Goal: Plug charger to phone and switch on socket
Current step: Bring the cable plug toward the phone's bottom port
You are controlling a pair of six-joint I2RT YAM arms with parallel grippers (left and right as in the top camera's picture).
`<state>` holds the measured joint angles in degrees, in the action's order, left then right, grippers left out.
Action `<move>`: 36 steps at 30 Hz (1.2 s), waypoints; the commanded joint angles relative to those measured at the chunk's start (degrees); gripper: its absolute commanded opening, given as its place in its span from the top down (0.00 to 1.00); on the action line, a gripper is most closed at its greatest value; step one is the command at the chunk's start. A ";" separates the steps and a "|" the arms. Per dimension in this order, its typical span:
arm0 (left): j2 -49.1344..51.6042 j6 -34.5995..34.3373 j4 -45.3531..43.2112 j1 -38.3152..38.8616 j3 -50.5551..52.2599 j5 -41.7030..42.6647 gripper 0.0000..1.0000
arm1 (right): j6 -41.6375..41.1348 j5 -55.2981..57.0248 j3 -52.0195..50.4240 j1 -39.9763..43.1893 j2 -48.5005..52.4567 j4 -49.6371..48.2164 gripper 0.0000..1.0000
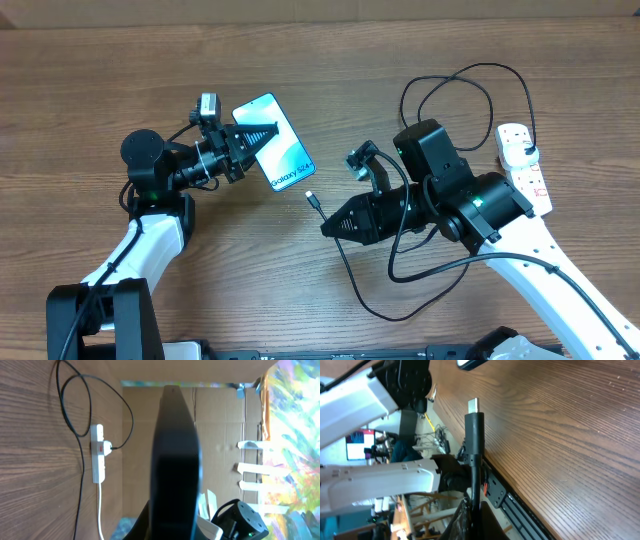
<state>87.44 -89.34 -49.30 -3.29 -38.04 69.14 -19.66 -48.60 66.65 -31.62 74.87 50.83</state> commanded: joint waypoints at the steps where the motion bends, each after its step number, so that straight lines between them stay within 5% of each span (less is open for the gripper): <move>1: -0.44 1.73 -0.70 0.33 -1.44 -1.62 0.96 | -4.90 1.01 1.11 -0.31 1.64 -1.53 0.96; 36: -0.44 -0.59 -0.68 0.33 -1.44 -1.11 0.96 | -6.08 -2.05 1.09 -0.87 5.01 -7.54 0.96</move>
<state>87.44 -89.62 -49.30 -3.29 -38.04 68.25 -25.50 -49.74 66.65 -31.70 79.11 43.64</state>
